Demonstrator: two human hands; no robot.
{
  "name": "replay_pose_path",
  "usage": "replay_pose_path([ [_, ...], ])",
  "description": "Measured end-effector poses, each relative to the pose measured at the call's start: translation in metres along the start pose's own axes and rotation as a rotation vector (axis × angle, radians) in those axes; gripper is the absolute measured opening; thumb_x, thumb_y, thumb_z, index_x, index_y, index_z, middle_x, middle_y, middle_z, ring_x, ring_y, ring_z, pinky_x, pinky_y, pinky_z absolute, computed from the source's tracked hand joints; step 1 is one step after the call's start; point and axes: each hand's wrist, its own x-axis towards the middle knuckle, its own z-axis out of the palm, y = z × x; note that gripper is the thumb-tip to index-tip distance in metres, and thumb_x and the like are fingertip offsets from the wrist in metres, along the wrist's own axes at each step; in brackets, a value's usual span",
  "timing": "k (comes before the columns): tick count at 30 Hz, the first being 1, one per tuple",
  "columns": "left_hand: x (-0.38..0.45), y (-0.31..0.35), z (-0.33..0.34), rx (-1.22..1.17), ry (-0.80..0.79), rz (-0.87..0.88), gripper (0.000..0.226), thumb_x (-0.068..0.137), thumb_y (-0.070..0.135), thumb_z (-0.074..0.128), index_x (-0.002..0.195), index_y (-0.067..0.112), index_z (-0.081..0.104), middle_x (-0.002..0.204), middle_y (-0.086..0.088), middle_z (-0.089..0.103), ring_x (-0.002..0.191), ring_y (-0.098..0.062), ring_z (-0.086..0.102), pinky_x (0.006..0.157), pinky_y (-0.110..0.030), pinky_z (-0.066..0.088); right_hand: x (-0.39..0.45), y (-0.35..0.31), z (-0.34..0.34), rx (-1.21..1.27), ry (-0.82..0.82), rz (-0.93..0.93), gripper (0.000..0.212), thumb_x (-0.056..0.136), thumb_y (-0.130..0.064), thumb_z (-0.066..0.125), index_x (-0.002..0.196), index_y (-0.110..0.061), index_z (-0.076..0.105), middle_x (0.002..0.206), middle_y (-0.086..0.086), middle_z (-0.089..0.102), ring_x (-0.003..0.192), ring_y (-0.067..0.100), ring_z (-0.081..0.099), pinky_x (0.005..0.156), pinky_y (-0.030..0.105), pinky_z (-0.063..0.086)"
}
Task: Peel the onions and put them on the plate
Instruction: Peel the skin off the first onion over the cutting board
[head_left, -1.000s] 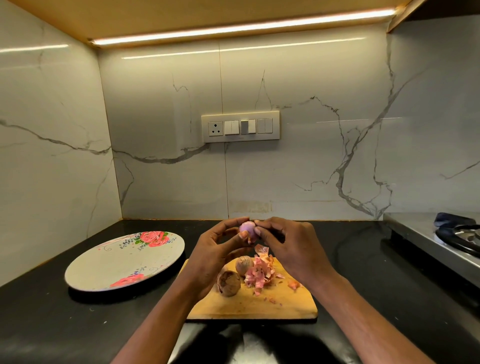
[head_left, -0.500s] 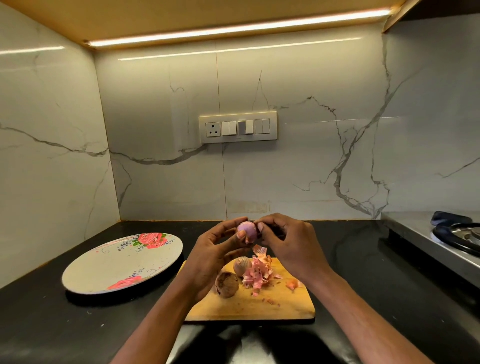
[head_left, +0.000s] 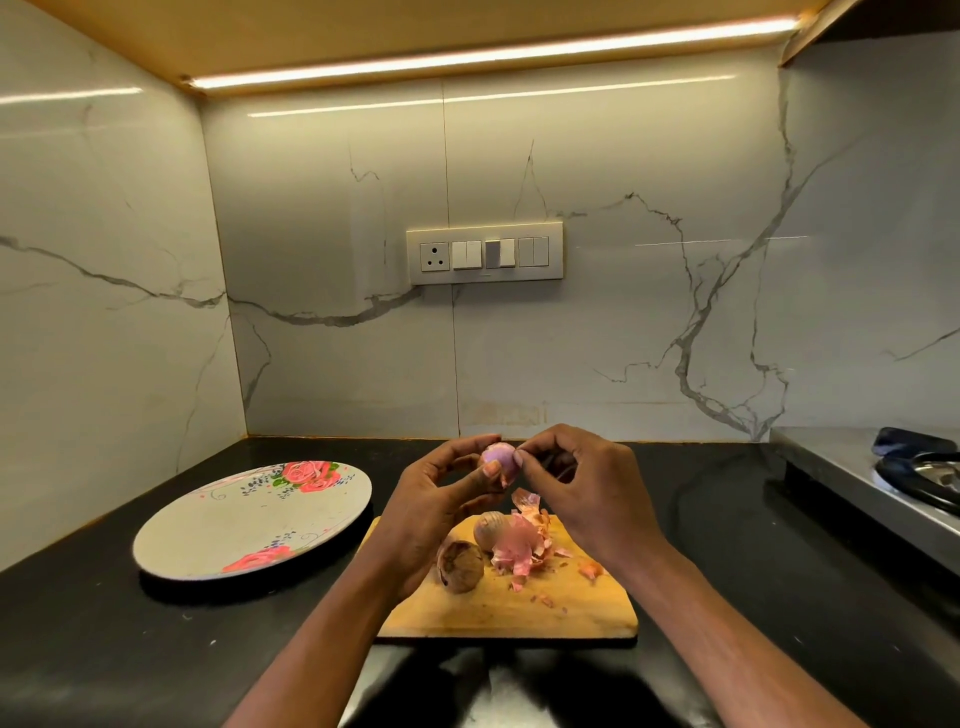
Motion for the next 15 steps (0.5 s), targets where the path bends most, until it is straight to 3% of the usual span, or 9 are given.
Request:
replay_pose_path([
  [5,0.000,0.001,0.001,-0.008,-0.042,-0.009,0.041,0.079,0.023,0.072,0.120,0.022,0.070,0.120,-0.005,0.071,0.106,-0.023,0.071,0.085,-0.029,0.057,0.002,0.001,-0.002,-0.039,0.015,-0.002,0.012,0.087,-0.032,0.074,0.096,-0.025,0.071,0.081,-0.018,0.063,0.072,-0.003,0.063,0.062,0.008,0.051],
  [11,0.000,-0.001,0.002,-0.018,-0.111,-0.025,0.042,0.082,0.017,0.070,0.125,0.018,0.068,0.123,-0.006,0.070,0.112,-0.028,0.068,0.098,-0.039,0.054,0.005,0.013,-0.007,-0.065,0.064,0.077,0.007,0.090,-0.027,0.073,0.096,-0.023,0.071,0.084,-0.011,0.068,0.075,0.002,0.064,0.060,0.007,0.046],
  [15,-0.001,0.001,0.002,-0.071,-0.118,-0.026,0.042,0.083,0.016,0.068,0.126,0.016,0.066,0.121,-0.007,0.070,0.109,-0.028,0.069,0.090,-0.033,0.057,0.006,0.021,-0.009,-0.078,0.023,0.133,0.009,0.091,-0.026,0.071,0.099,-0.022,0.072,0.085,-0.012,0.068,0.077,0.000,0.064,0.062,0.004,0.045],
])
